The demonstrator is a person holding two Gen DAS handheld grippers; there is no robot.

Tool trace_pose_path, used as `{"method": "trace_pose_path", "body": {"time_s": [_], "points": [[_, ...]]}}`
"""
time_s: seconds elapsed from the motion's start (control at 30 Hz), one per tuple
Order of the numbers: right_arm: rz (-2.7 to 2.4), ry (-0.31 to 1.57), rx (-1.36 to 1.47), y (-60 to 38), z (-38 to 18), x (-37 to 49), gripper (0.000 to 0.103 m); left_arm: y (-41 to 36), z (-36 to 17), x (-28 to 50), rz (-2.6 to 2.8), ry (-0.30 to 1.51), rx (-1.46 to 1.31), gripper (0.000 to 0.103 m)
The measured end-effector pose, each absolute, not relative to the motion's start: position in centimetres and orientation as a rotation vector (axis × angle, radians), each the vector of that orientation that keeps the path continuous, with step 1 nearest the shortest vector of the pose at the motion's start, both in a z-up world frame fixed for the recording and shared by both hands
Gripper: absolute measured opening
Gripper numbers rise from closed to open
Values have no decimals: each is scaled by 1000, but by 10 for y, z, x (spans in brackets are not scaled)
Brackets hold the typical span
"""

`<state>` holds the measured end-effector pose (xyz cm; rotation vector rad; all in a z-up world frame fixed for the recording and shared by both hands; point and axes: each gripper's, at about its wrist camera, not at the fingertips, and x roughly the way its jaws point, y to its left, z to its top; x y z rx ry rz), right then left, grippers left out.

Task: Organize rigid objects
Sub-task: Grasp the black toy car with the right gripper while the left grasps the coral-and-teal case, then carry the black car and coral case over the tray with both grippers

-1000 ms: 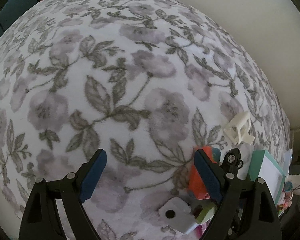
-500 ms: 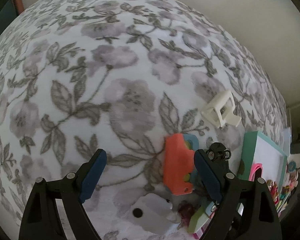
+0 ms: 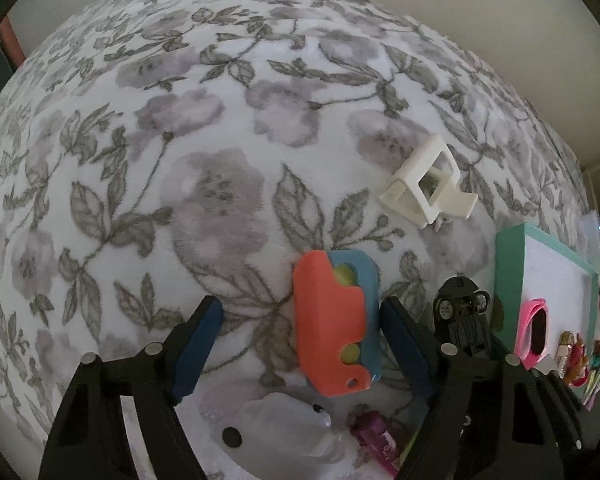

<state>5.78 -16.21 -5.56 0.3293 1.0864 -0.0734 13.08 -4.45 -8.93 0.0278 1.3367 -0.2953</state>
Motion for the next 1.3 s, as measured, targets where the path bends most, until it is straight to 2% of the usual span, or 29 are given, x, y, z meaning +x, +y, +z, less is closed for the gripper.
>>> {"method": "trace_pose_path", "body": {"time_s": [0.03,0.1,0.13,0.17,0.53,1.0,1.3], "points": [[-76,1089,319,-162,-56,57,36,-46,-89,130,-297,1335,28,79],[-73,1090,324,-163,-56,57,36,-48,-87,128,-311,1327,30,67],[-71,1090,329,-164,-56,56,36,-48,-86,127,-316,1322,39,54],[-70,1089,334,-165,-56,56,36,-50,-84,126,-326,1318,43,46],[-61,1089,357,-167,-56,55,36,-37,-79,130,-363,1314,-26,45],[-69,1010,403,-182,-25,41,36,-32,1,115,-424,1115,-73,44],[-201,973,427,-218,-2,11,36,-60,30,85,-520,1059,-36,44]]}}
